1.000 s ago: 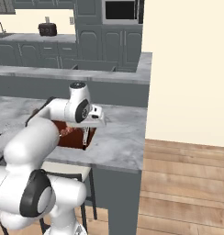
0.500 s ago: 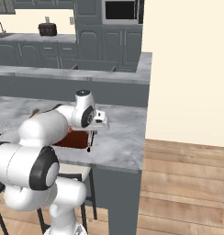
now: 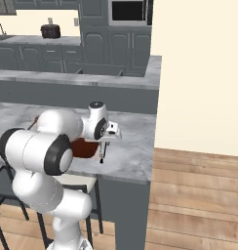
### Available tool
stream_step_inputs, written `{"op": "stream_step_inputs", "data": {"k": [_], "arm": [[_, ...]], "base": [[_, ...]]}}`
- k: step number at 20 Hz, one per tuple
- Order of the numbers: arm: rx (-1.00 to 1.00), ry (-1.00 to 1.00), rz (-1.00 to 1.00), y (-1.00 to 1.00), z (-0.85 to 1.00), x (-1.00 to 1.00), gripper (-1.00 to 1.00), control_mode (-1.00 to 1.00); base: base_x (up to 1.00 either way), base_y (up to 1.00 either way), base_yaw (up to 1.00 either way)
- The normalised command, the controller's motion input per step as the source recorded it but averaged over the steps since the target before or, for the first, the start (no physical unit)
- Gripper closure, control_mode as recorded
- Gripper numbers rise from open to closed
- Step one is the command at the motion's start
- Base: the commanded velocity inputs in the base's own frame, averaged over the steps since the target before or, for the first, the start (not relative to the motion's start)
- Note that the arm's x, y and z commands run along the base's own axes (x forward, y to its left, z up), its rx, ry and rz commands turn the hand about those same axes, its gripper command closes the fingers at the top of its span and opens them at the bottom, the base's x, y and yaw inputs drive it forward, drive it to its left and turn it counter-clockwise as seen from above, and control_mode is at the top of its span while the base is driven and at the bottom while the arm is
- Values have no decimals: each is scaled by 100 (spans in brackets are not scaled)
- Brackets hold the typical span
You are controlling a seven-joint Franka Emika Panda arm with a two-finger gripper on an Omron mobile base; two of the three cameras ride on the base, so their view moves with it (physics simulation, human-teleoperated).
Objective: Take the tongs from the drawer on the left and place them on the dining counter next to the tray containing the kebab skewer.
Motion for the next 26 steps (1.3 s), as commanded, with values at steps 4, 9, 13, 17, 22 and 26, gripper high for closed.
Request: {"op": "stream_step_inputs", "data": {"k": [4, 9, 13, 17, 22, 26], "arm": [[0, 0, 0, -3, -29, 35, 100, -100], [0, 0, 0, 0, -20, 39, 100, -100], [0, 0, 0, 0, -24, 45, 100, -100], [0, 0, 0, 0, -25, 42, 100, -100], [0, 0, 0, 0, -26, 42, 100, -100], [0, 0, 0, 0, -27, 36, 100, -100]], "base": [[0, 0, 0], [0, 0, 0], [0, 0, 0], [0, 0, 0], [0, 0, 0], [0, 0, 0]]}}
